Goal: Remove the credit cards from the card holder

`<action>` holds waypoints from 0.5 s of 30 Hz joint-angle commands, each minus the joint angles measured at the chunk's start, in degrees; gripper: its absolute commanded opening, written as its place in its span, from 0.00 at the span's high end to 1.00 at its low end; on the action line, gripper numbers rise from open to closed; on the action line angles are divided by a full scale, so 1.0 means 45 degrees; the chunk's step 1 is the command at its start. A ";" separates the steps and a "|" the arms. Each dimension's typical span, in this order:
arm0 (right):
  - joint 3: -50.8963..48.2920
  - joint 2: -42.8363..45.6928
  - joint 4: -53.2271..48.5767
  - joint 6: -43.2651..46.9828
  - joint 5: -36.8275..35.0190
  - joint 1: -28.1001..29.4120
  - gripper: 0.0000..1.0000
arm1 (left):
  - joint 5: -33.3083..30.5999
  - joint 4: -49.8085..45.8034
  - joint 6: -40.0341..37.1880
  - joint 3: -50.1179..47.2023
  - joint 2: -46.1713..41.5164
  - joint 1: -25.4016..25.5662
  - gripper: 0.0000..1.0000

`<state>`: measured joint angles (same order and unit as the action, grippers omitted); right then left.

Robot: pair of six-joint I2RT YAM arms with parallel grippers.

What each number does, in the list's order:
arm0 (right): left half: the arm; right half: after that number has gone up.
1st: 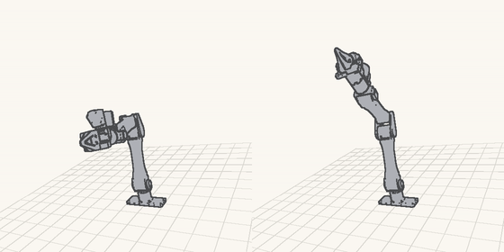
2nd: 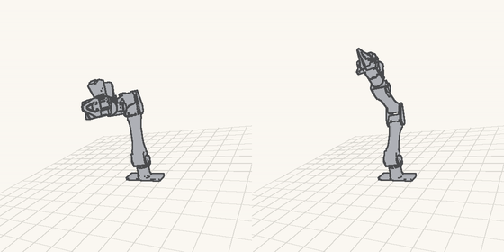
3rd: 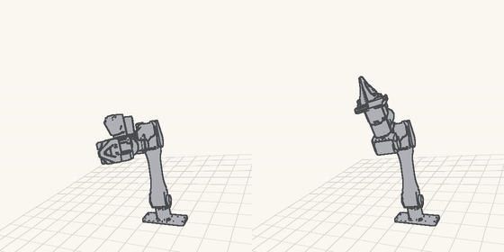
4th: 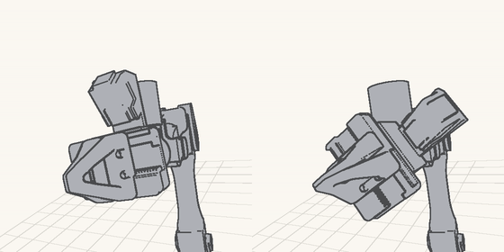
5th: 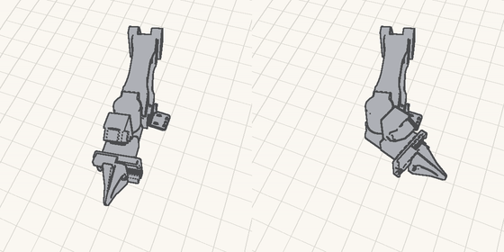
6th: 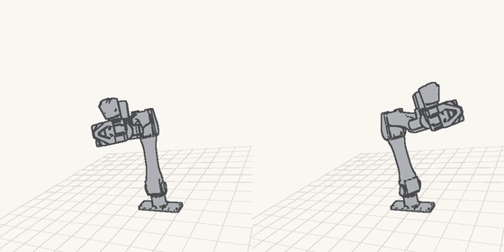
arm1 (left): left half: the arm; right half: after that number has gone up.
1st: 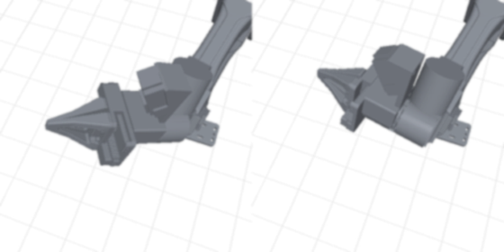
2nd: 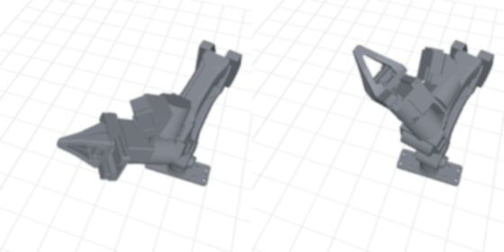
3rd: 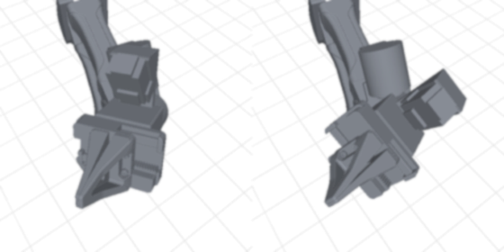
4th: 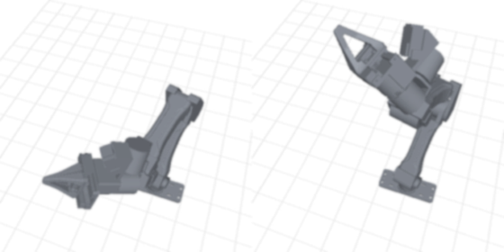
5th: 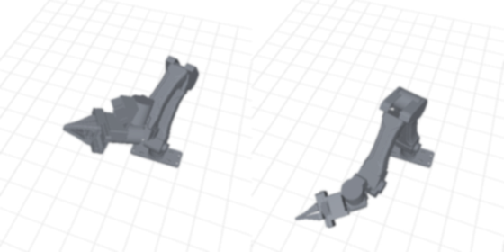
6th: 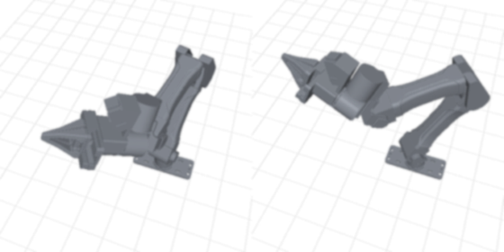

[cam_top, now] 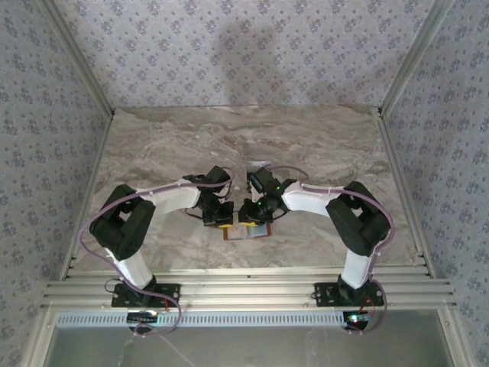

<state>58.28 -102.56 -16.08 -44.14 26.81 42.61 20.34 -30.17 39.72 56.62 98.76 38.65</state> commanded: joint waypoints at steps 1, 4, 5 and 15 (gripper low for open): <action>-0.0119 -0.0138 -0.0280 0.0171 -0.0296 -0.0047 0.76 | -0.0223 -0.0369 0.0117 -0.0306 0.0026 0.0038 0.95; -0.0119 -0.0128 -0.0530 0.0260 -0.0565 -0.0065 0.76 | -0.0261 -0.0414 0.0113 -0.0279 -0.0013 0.0047 0.95; -0.0119 -0.0123 -0.0614 0.0306 -0.0669 -0.0062 0.76 | -0.0262 -0.0422 0.0117 -0.0276 -0.0027 0.0040 0.95; -0.0044 -0.0021 -0.1106 0.0522 -0.1147 -0.0062 0.77 | -0.0330 -0.0580 0.0097 -0.0198 -0.0096 0.0024 0.94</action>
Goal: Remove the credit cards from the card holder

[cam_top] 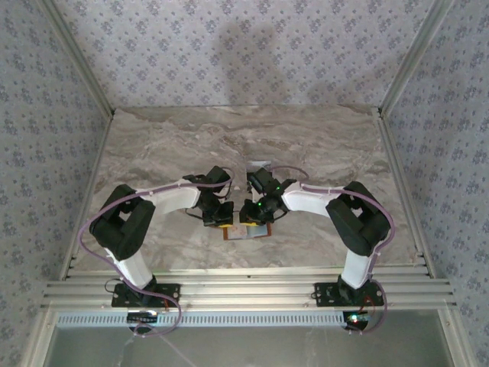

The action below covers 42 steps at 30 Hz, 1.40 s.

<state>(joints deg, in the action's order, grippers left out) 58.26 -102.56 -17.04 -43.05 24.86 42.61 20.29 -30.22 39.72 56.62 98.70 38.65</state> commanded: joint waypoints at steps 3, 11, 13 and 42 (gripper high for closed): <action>0.0003 -0.0029 -0.0998 0.0311 -0.0784 -0.0073 0.77 | -0.0330 -0.0621 0.0091 -0.0161 -0.0096 0.0027 0.94; -0.0146 -0.0001 -0.0538 0.0258 -0.0396 -0.0103 0.81 | -0.0306 -0.0657 0.0049 -0.0102 -0.0072 0.0036 0.94; -0.0334 -0.0006 -0.0011 0.0042 -0.0029 -0.0136 0.82 | -0.0313 -0.0658 0.0039 -0.0102 -0.0077 0.0024 0.94; -0.1606 0.0407 0.2552 -0.0928 0.1620 -0.0500 0.86 | -0.0311 -0.0755 -0.0023 -0.0004 0.0031 0.0039 0.94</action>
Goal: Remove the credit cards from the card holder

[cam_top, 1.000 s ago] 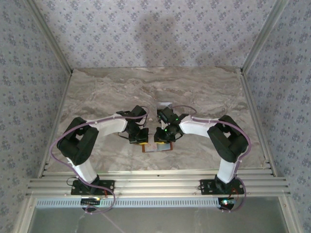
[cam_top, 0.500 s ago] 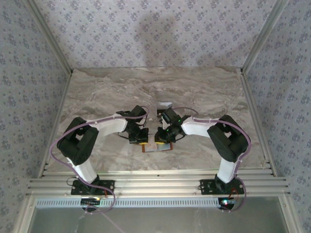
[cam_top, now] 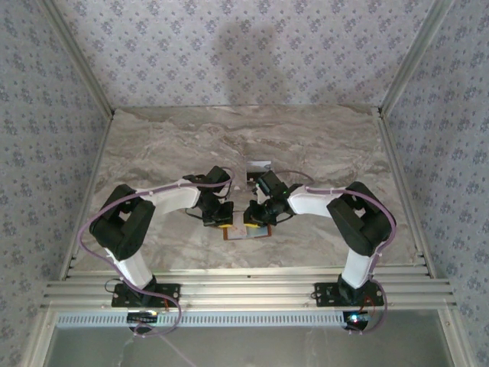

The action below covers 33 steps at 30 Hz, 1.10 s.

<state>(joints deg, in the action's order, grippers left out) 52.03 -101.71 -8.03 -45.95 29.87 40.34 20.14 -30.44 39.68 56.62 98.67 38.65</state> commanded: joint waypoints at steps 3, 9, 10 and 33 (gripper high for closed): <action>-0.0330 0.0261 0.0813 -0.0356 0.0661 -0.0018 0.86 | -0.0296 -0.0717 -0.0028 -0.0011 0.0007 0.0024 0.94; -0.0599 0.0409 0.1161 -0.0550 0.0746 -0.0022 0.83 | -0.0296 -0.0729 -0.0027 -0.0025 0.0026 0.0026 0.94; -0.0644 0.0450 0.1230 -0.0582 0.0765 -0.0055 0.83 | -0.0296 -0.0733 -0.0034 -0.0024 0.0014 0.0036 0.94; -0.1181 0.0762 0.2610 -0.1145 0.1517 -0.0087 0.82 | -0.0296 -0.0701 0.0005 -0.0044 0.0045 0.0034 0.94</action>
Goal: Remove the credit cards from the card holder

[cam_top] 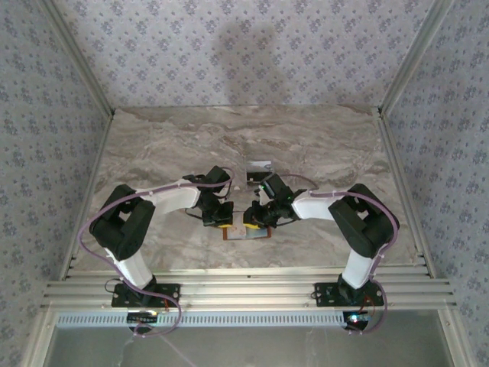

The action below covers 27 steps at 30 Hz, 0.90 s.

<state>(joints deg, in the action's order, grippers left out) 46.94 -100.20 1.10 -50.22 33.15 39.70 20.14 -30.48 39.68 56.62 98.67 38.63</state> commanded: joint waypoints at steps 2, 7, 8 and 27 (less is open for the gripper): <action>-0.0055 0.0486 0.0472 -0.0188 0.0764 0.0059 0.83 | -0.0291 -0.0669 0.0010 -0.0077 0.0046 0.0039 0.94; -0.0035 0.0621 0.0344 -0.0134 0.0802 0.0055 0.83 | -0.0316 -0.0688 0.0017 -0.0063 0.0045 0.0044 0.94; -0.0033 0.0639 0.0340 -0.0142 0.0817 0.0053 0.82 | -0.0307 -0.0688 0.0022 -0.0053 0.0051 0.0028 0.94; -0.0208 -0.0407 0.2597 -0.0937 0.1803 0.0095 0.79 | -0.0272 -0.0700 0.0039 -0.0005 0.0067 0.0040 0.94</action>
<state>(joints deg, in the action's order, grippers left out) 46.61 -101.06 7.55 -52.56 37.89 39.72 20.14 -30.79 39.70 56.64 98.56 38.63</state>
